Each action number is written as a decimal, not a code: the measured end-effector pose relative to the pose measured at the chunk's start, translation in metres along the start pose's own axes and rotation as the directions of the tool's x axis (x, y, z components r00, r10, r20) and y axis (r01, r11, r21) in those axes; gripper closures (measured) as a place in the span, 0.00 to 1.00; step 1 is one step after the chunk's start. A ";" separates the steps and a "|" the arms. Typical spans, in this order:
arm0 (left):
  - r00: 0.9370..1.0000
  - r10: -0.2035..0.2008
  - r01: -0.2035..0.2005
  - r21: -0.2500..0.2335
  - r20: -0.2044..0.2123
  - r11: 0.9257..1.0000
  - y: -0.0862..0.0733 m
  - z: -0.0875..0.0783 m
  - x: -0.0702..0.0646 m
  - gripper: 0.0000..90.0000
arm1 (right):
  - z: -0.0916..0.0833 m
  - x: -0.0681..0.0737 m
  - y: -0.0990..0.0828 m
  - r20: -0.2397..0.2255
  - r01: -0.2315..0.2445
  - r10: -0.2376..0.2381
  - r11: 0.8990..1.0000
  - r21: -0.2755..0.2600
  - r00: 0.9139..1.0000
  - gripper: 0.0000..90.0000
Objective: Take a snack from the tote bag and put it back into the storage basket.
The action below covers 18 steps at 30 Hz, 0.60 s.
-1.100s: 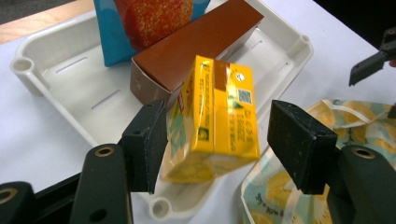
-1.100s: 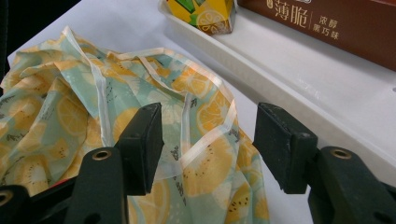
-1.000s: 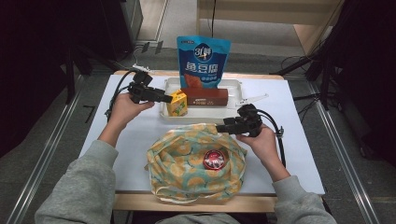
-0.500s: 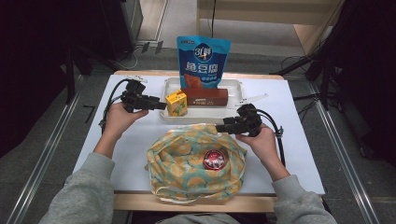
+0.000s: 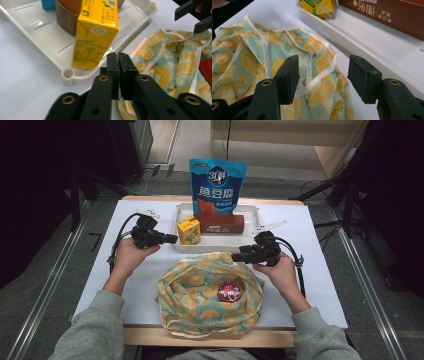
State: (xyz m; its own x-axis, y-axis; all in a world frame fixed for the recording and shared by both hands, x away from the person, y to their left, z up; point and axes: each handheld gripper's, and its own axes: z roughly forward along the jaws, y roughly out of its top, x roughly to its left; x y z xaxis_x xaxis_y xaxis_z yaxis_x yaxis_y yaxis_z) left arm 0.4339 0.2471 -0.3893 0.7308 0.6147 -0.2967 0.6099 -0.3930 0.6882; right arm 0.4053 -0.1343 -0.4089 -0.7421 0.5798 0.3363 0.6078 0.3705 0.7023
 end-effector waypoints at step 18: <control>0.999 0.018 -0.017 0.028 -0.028 0.999 0.010 0.042 -0.005 1.00 | -0.003 0.000 -0.005 0.012 -0.003 0.003 1.000 0.000 1.000 0.49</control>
State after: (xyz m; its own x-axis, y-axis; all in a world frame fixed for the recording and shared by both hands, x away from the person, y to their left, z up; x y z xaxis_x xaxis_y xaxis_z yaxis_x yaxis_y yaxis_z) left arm 0.4493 0.2116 -0.4085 0.7325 0.6268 -0.2656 0.6057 -0.4221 0.6745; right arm 0.4015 -0.1385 -0.4099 -0.7366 0.5896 0.3312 0.6104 0.3689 0.7009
